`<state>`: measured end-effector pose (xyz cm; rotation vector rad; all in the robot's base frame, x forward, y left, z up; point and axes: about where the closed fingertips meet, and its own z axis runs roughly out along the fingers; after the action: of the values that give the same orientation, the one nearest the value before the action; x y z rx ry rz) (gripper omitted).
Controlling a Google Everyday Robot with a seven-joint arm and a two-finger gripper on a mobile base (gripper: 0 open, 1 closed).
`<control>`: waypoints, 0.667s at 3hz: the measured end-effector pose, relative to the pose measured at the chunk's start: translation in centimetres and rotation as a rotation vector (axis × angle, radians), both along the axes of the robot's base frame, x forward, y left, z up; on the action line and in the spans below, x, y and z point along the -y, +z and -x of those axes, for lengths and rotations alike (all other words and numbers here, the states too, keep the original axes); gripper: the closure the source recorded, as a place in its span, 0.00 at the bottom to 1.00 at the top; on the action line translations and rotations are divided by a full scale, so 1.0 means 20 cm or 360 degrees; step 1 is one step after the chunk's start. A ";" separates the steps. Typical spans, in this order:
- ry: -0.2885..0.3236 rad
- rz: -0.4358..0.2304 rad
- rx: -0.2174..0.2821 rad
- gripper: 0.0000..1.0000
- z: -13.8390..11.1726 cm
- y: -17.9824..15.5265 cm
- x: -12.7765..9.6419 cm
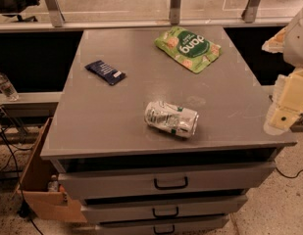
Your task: Move rxbar blueberry near 7up can
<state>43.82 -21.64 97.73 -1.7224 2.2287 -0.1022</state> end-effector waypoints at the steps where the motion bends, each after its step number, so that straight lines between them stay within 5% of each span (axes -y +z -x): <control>1: 0.0000 -0.0006 0.0012 0.00 -0.01 0.01 -0.02; 2: 0.0017 -0.0078 0.0030 0.00 -0.12 -0.03 -0.18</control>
Offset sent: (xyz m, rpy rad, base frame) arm 0.0649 0.0951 -0.0214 0.1311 -0.0223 0.0281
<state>46.28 -17.99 97.20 -1.7003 2.1900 -0.0610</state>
